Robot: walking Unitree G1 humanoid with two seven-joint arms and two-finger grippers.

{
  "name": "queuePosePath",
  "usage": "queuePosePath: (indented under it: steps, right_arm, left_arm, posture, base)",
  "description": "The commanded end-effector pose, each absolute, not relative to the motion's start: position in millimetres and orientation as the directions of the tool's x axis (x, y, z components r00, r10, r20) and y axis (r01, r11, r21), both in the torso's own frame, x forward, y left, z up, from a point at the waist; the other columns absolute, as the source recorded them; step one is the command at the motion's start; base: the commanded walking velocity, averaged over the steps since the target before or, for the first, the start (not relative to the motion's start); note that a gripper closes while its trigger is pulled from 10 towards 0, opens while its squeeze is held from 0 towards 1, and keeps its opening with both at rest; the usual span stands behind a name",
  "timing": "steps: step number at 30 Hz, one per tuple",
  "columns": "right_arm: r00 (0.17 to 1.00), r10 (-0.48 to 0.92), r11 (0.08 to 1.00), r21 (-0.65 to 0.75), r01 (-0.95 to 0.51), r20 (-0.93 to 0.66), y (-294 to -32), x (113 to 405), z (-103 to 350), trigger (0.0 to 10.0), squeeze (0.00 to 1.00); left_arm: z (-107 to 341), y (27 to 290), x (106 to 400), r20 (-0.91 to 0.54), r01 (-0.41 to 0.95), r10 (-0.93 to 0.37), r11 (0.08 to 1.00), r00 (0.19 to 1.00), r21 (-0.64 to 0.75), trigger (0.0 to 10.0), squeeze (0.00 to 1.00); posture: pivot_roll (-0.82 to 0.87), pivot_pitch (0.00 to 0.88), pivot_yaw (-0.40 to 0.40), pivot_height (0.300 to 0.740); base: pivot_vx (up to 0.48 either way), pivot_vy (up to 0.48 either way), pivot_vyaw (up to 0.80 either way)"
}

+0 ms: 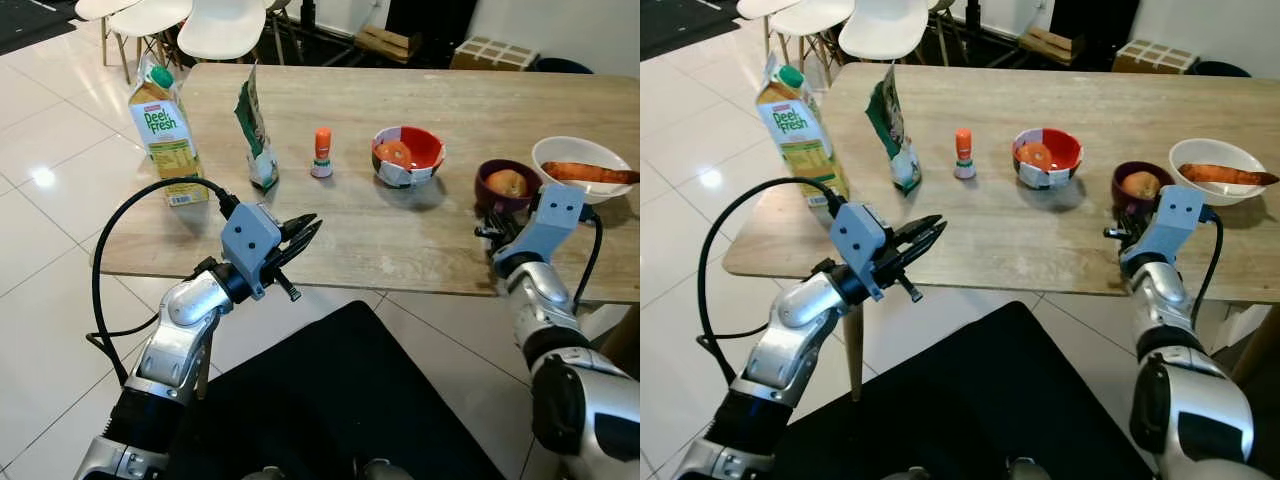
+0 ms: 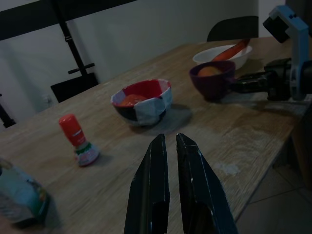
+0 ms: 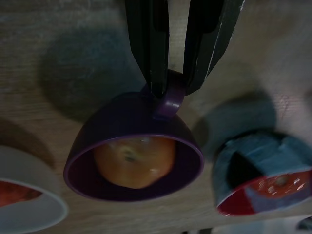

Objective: Restocking fridge

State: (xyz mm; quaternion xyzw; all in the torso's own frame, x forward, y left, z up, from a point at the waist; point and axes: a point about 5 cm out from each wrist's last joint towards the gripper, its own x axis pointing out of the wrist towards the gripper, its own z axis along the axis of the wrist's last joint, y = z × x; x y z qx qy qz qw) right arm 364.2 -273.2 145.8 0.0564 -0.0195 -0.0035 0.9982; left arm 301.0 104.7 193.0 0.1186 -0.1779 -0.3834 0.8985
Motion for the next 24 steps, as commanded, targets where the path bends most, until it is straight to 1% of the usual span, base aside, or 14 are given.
queuePosePath:
  steps: [1, 2, 3, 7, 11, 13, 15, 16, 17, 19, 20, 21, 24]
  right_arm:
    - [0.998, 0.062, 0.993, 0.106, -0.061, -0.006, -274.9, 357.9, 135.5, 10.0, 0.0]
    - [0.993, 0.114, 0.988, 0.11, -0.112, -0.015, -278.5, 352.8, 131.8, 10.0, 0.0]
    - [0.993, 0.114, 0.988, 0.11, -0.112, -0.015, -278.5, 352.8, 131.8, 10.0, 0.0]
    - [0.978, 0.209, 0.967, 0.147, -0.21, 0.018, -287.1, 342.3, 130.0, 10.0, 0.0]
    - [0.93, 0.364, 0.914, 0.168, -0.369, 0.058, -284.5, 334.0, 129.3, 10.0, 0.0]
    - [0.889, 0.454, 0.873, 0.17, -0.457, 0.059, -280.0, 329.8, 127.4, 10.0, 0.0]
    - [0.826, 0.562, 0.812, 0.162, -0.561, 0.047, -270.9, 325.1, 124.0, 10.0, 0.0]
    - [0.806, 0.591, 0.792, 0.158, -0.589, 0.043, -267.5, 323.9, 122.9, 10.0, 0.0]
    - [0.806, 0.591, 0.792, 0.158, -0.589, 0.043, -267.5, 323.9, 122.9, 10.0, 0.0]
    - [0.754, 0.656, 0.739, 0.164, -0.653, 0.045, -256.3, 322.7, 120.7, 10.0, 0.0]
    - [0.754, 0.656, 0.739, 0.164, -0.653, 0.045, -256.3, 322.7, 120.7, 10.0, 0.0]
    - [0.728, 0.684, 0.718, 0.141, -0.682, 0.036, -244.0, 324.9, 118.8, 10.0, 0.0]
    - [0.724, 0.688, 0.717, 0.109, -0.688, 0.041, -232.8, 329.4, 119.3, 10.0, 0.0]
  left_arm:
    - [188.5, 101.2, 298.7, 0.224, 0.664, -0.742, 0.667, 0.632, 0.336, 10.0, 0.0]
    - [187.1, 100.7, 298.1, 0.222, 0.668, -0.744, 0.665, 0.63, 0.334, 10.0, 0.0]
    - [187.1, 100.7, 298.1, 0.222, 0.668, -0.744, 0.665, 0.63, 0.334, 10.0, 0.0]
    - [186.1, 98.4, 297.1, 0.227, 0.677, -0.75, 0.66, 0.622, 0.326, 10.0, 0.0]
    - [185.5, 99.2, 296.4, 0.231, 0.676, -0.748, 0.663, 0.623, 0.322, 10.0, 0.0]
    - [184.6, 100.4, 296.6, 0.229, 0.674, -0.744, 0.667, 0.628, 0.319, 10.0, 0.0]
    - [183.6, 102.0, 296.9, 0.226, 0.67, -0.739, 0.671, 0.634, 0.317, 10.0, 0.0]
    - [183.5, 102.3, 297.1, 0.225, 0.668, -0.738, 0.673, 0.636, 0.317, 10.0, 0.0]
    - [183.5, 102.3, 297.1, 0.225, 0.668, -0.738, 0.673, 0.636, 0.317, 10.0, 0.0]
    - [183.7, 102.4, 297.1, 0.225, 0.667, -0.737, 0.673, 0.637, 0.318, 10.0, 0.0]
    - [183.7, 102.4, 297.1, 0.225, 0.667, -0.737, 0.673, 0.637, 0.318, 10.0, 0.0]
    - [183.8, 102.7, 297.4, 0.225, 0.664, -0.735, 0.675, 0.639, 0.32, 10.0, 0.0]
    - [183.8, 103.8, 297.0, 0.227, 0.656, -0.729, 0.682, 0.645, 0.324, 10.0, 0.0]
  posture:
    - [-0.05, 0.112, 0.009, 0.74]
    - [-0.05, 0.112, 0.009, 0.74]
    - [-0.05, 0.112, 0.009, 0.74]
    - [-0.06, 0.117, 0.014, 0.74]
    - [-0.07, 0.119, 0.019, 0.74]
    - [-0.07, 0.119, 0.02, 0.74]
    - [-0.07, 0.121, 0.02, 0.74]
    - [-0.07, 0.121, 0.02, 0.74]
    - [-0.07, 0.121, 0.02, 0.74]
    - [-0.07, 0.122, 0.02, 0.74]
    - [-0.07, 0.122, 0.02, 0.74]
    - [-0.06, 0.123, 0.015, 0.74]
    - [-0.06, 0.123, 0.014, 0.74]
  base:
    - [0.0, 0.0, 0.0]
    - [0.0, 0.0, 0.0]
    - [0.0, 0.0, 0.0]
    - [0.0, 0.0, 0.0]
    - [0.0, 0.0, 0.0]
    - [0.0, 0.0, 0.0]
    - [0.0, 0.0, 0.0]
    - [0.0, 0.0, 0.0]
    - [0.0, 0.0, 0.0]
    - [0.0, 0.0, 0.0]
    - [0.0, 0.0, 0.0]
    - [0.0, 0.0, 0.0]
    - [0.0, 0.0, 0.0]
